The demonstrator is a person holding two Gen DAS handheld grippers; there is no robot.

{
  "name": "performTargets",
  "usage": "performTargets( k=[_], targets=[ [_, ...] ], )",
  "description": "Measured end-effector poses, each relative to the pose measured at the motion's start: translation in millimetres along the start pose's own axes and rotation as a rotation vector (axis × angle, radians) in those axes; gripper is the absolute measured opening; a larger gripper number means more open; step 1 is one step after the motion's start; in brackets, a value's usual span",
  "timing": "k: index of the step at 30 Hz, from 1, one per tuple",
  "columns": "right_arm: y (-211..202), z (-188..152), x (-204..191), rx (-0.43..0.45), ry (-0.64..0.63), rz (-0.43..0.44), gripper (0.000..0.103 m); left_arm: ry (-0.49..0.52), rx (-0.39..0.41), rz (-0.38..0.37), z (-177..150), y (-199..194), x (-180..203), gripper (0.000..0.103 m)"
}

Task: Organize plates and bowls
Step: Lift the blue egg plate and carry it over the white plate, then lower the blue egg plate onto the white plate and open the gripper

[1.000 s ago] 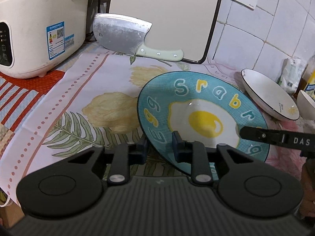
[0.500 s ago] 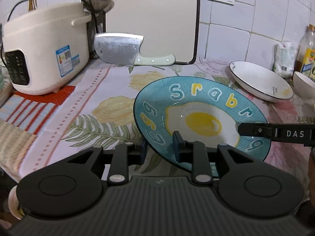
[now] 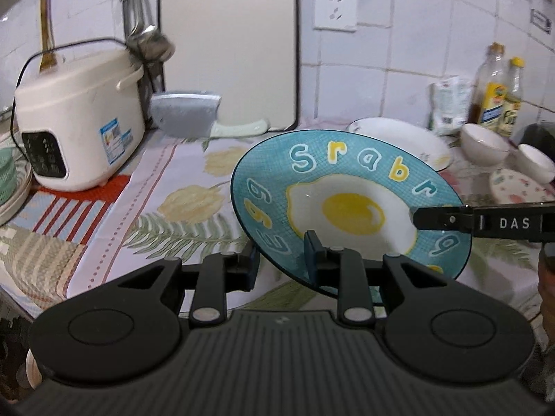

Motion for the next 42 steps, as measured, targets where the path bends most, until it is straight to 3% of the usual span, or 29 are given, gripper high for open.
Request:
performTargets(
  k=[9, 19, 30, 42],
  targets=[
    [-62, 33, 5, 0.04, -0.034, -0.056, 0.028, 0.017, 0.053, -0.07, 38, -29, 39, 0.025],
    [-90, 84, 47, 0.061, -0.027, -0.147, 0.028, 0.001, 0.045, -0.147, 94, 7, 83, 0.025],
    [-52, 119, 118, 0.04, -0.01, -0.219, 0.028, -0.034, -0.017, -0.219, 123, 101, 110, 0.025],
    [17, 116, 170, -0.062, 0.078, -0.28, 0.028, -0.054, -0.118, -0.224, 111, 192, 117, 0.025]
  ],
)
Point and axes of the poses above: each gripper's, at about its wrist camera, not at the fingertips, and y roughly the way its jaws point, x to its right, z to its top, the point moved 5 cm from there along y, roughly the way its jaws point, and after that the axes turned 4 degrees about -x, right-handed, at the moved point
